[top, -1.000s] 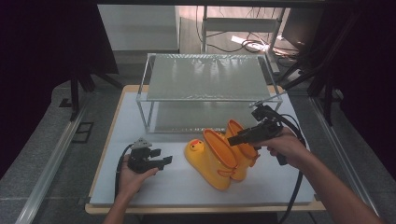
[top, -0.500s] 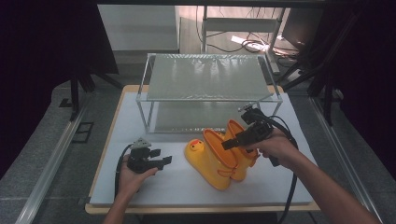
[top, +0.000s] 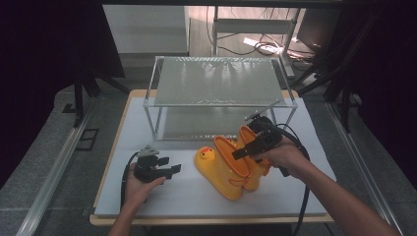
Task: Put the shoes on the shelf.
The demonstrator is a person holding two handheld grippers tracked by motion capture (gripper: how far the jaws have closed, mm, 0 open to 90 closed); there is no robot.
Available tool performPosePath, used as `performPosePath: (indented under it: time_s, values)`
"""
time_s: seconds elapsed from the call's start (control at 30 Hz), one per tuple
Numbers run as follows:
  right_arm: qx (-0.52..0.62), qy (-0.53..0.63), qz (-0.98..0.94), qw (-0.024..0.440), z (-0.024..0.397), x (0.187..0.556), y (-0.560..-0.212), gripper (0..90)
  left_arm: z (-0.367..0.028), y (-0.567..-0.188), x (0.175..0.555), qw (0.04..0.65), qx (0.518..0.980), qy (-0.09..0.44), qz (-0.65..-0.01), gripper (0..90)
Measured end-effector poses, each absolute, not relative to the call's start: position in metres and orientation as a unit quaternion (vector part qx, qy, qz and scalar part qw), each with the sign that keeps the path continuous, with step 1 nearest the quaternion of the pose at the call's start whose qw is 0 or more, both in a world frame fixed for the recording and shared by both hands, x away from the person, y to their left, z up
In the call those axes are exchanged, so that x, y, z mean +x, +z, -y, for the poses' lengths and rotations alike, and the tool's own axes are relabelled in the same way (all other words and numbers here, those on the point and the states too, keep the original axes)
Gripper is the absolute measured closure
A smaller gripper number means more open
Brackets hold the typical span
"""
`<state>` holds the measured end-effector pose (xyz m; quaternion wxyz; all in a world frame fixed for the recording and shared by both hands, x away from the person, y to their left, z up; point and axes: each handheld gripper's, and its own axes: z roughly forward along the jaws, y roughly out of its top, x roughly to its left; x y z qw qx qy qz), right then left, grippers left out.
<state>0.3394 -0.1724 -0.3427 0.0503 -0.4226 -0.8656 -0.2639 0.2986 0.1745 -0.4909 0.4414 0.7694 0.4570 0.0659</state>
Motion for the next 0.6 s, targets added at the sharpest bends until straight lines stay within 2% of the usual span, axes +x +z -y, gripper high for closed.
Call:
performPosePath:
  time_s: [0.23, 0.3, 0.33, 0.4, 0.43, 0.6]
  values:
    - [-0.421, -0.234, 0.876, 0.024, 0.1650, 0.3365, -0.3462, 53.7, -0.1755, -0.4906, 0.2986, 0.443, 0.769, 0.067, -0.457, 36.2]
    - [-0.424, -0.230, 0.876, 0.023, 0.1635, 0.3365, -0.3462, 60.5, -0.1755, -0.4905, 0.2986, 0.443, 0.769, 0.068, -0.456, 36.2]
    - [-0.425, -0.226, 0.876, 0.028, 0.1635, 0.3377, -0.3456, 67.8, -0.1756, -0.4905, 0.2986, 0.443, 0.769, 0.068, -0.456, 36.2]
    - [-0.426, -0.225, 0.876, 0.031, 0.1638, 0.3384, -0.3454, 70.0, -0.1759, -0.4905, 0.2987, 0.443, 0.768, 0.068, -0.458, 36.2]
    - [-0.429, -0.223, 0.875, 0.036, 0.1644, 0.3398, -0.3454, 74.7, -0.1761, -0.4904, 0.2987, 0.443, 0.768, 0.068, -0.458, 36.2]
    - [-0.436, -0.221, 0.871, 0.045, 0.1669, 0.3422, -0.3456, 80.0, -0.1766, -0.4900, 0.2984, 0.445, 0.767, 0.068, -0.458, 36.2]
